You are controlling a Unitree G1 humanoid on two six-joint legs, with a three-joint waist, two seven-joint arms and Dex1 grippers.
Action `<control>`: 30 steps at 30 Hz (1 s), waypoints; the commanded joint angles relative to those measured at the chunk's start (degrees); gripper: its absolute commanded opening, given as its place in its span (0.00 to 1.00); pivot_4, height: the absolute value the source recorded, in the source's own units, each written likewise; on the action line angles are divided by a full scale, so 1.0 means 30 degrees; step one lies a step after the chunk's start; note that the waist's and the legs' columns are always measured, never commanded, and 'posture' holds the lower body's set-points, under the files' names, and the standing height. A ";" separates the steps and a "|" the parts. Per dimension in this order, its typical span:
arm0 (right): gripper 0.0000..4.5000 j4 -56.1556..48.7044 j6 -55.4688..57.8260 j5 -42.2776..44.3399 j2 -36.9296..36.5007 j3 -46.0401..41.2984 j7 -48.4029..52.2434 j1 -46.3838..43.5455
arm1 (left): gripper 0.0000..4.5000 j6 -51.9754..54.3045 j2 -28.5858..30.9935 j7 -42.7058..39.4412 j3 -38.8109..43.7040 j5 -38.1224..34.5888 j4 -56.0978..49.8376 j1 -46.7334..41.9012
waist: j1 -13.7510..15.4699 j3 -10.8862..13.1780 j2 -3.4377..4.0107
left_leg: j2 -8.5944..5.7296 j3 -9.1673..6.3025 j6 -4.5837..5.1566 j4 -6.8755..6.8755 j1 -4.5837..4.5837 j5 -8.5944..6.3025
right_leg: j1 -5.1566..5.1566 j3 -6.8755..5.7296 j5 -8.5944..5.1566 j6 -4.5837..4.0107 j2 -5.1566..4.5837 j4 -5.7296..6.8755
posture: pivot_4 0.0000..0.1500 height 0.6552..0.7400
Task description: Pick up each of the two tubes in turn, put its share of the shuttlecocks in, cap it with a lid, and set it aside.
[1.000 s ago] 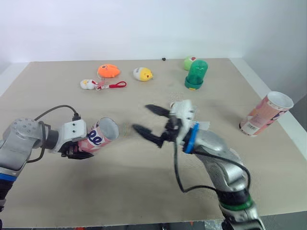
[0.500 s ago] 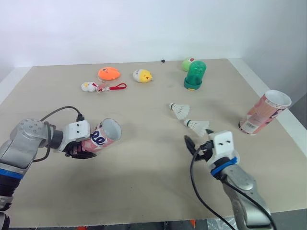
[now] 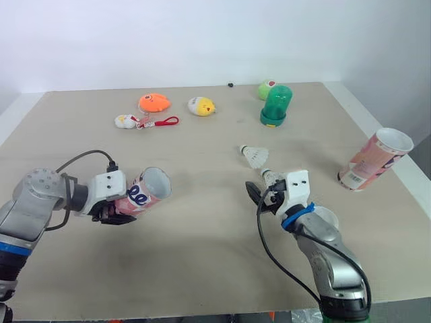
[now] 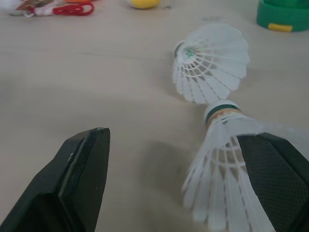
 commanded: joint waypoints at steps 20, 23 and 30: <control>0.01 -0.5211 0.1990 0.7971 -0.4068 0.1736 0.8320 -0.2089 | 0.67 0.0565 -0.0388 0.0129 -0.0878 -0.0167 -0.0244 0.0212 | -0.0025 0.0002 -0.0001 | 0.0009 0.0013 0.0006 -0.0013 0.0011 -0.0010 | 0.0005 0.0023 -0.0017 0.0019 0.0008 -0.0003 | 1.00 1.00; 0.01 -0.3362 0.1320 0.6614 -0.4672 0.3829 0.9450 -0.4852 | 0.67 0.0395 -0.0552 0.0013 -0.1159 -0.0040 0.0143 -0.0258 | 0.0006 0.0003 -0.0010 | -0.0007 0.0003 0.0019 0.0007 0.0010 0.0002 | -0.0006 0.0026 -0.0013 0.0020 0.0009 -0.0004 | 1.00 1.00; 0.01 0.1240 -0.1588 0.3021 -0.2984 0.7748 1.0283 -0.9316 | 0.67 0.0409 -0.0744 -0.0012 -0.1286 -0.0004 0.0209 -0.0551 | 0.0052 -0.0003 -0.0019 | -0.0018 0.0006 0.0026 0.0010 -0.0012 0.0008 | -0.0023 0.0020 -0.0037 0.0029 0.0000 -0.0024 | 1.00 1.00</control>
